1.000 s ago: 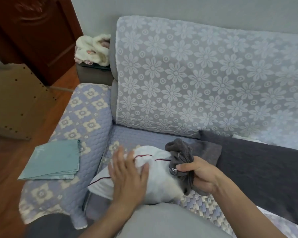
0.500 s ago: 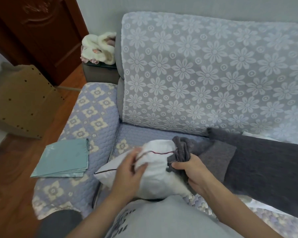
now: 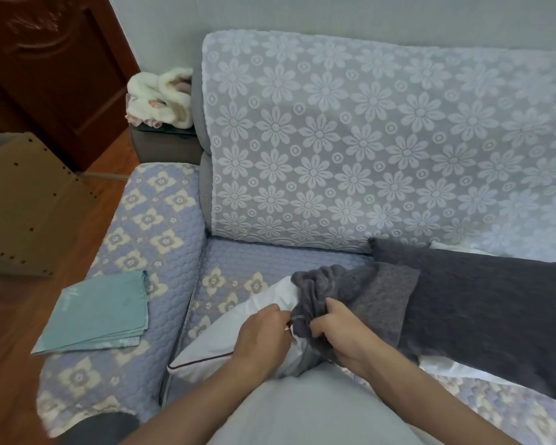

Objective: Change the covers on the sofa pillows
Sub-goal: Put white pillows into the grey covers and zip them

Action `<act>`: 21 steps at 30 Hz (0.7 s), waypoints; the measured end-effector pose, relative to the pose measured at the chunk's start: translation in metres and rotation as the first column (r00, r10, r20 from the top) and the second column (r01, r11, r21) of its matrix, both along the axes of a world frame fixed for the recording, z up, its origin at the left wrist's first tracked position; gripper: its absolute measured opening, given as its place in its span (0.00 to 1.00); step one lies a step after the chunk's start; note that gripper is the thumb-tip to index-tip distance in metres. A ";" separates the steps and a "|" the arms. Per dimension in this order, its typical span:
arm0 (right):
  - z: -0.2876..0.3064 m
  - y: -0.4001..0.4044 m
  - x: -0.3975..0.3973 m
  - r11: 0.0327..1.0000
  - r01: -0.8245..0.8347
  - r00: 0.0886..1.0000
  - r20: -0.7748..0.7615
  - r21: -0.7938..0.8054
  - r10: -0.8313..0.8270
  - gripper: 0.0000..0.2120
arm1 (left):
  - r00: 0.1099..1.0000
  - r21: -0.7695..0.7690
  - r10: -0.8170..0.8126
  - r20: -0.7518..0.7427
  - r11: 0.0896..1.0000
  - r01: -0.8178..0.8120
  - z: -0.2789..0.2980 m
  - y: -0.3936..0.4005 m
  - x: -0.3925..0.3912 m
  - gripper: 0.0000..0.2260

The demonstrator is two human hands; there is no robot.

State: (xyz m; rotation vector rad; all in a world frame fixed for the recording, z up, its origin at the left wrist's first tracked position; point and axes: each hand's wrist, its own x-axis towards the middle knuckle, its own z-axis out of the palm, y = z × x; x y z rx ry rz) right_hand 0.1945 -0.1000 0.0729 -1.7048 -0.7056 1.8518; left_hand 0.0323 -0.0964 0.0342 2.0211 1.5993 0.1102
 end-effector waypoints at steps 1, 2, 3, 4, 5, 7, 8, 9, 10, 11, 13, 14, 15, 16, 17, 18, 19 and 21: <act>0.001 0.000 0.001 0.999 -0.044 0.999 -0.007 -0.005 0.044 0.25 | 0.999 -0.032 0.027 0.034 0.999 -0.026 -0.004 0.002 -0.002 0.06; 0.001 -0.001 0.005 0.997 -0.078 0.996 -0.034 -0.002 0.078 0.26 | 0.995 -0.061 0.063 0.075 0.996 -0.059 -0.007 0.005 -0.005 0.07; 0.001 -0.001 0.008 0.994 -0.105 0.991 -0.083 0.009 0.105 0.28 | 0.988 -0.095 0.104 0.114 0.991 -0.093 -0.010 0.006 -0.008 0.09; 0.003 -0.001 0.013 0.993 -0.115 0.984 -0.135 0.011 0.116 0.29 | 0.975 -0.140 0.150 0.166 0.982 -0.127 -0.011 0.007 -0.011 0.09; 0.003 -0.002 0.018 0.992 -0.125 0.978 -0.165 0.006 0.124 0.28 | 0.957 -0.187 0.187 0.222 0.971 -0.147 -0.013 0.007 -0.012 0.08; 0.002 -0.002 0.024 0.987 -0.157 0.981 -0.117 0.020 0.158 0.22 | 0.926 -0.248 0.217 0.309 0.958 -0.142 -0.012 0.005 -0.011 0.07; -0.001 -0.002 0.024 0.987 -0.154 0.987 -0.041 0.044 0.156 0.19 | 0.919 -0.258 0.216 0.330 0.957 -0.132 -0.011 0.004 -0.009 0.07; -0.006 -0.002 0.023 0.987 -0.142 0.989 0.048 0.076 0.139 0.17 | 0.915 -0.266 0.216 0.342 0.956 -0.126 -0.011 0.004 -0.006 0.06; -0.009 -0.002 0.021 0.986 -0.127 0.984 0.142 0.108 0.111 0.16 | 0.909 -0.280 0.222 0.352 0.952 -0.124 -0.011 0.004 -0.003 0.07; -0.013 -0.003 0.018 0.984 -0.111 0.975 0.208 0.140 0.080 0.15 | 0.903 -0.292 0.235 0.359 0.947 -0.131 -0.010 0.005 -0.001 0.07; -0.018 -0.002 0.013 0.982 -0.103 0.962 0.265 0.157 0.059 0.12 | 0.887 -0.304 0.279 0.368 0.938 -0.169 -0.007 0.008 0.001 0.10; -0.018 -0.002 0.011 0.984 -0.115 0.951 0.300 0.134 0.070 0.09 | 0.873 -0.309 0.309 0.377 0.931 -0.196 -0.006 0.009 0.003 0.11; -0.018 -0.001 0.011 0.983 -0.150 0.927 0.362 0.108 0.101 0.06 | 0.857 -0.320 0.341 0.386 0.921 -0.223 -0.006 0.009 0.004 0.12; -0.018 0.000 0.011 0.975 -0.204 0.888 0.435 0.084 0.148 0.04 | 0.846 -0.332 0.363 0.391 0.913 -0.238 -0.006 0.008 0.005 0.13; -0.021 0.000 0.013 0.965 -0.253 0.850 0.494 0.072 0.186 0.06 | 0.842 -0.338 0.370 0.392 0.909 -0.243 -0.006 0.008 0.006 0.13; -0.022 0.000 0.014 0.954 -0.291 0.821 0.531 0.073 0.210 0.07 | 0.843 -0.343 0.372 0.389 0.908 -0.242 -0.006 0.008 0.006 0.13; -0.021 0.000 0.013 0.946 -0.315 0.804 0.552 0.082 0.220 0.06 | 0.845 -0.348 0.370 0.386 0.907 -0.238 -0.006 0.009 0.007 0.12; -0.022 -0.003 0.011 0.942 -0.306 0.803 0.568 0.136 0.179 0.05 | 0.842 -0.377 0.367 0.396 0.901 -0.216 -0.004 0.010 0.007 0.10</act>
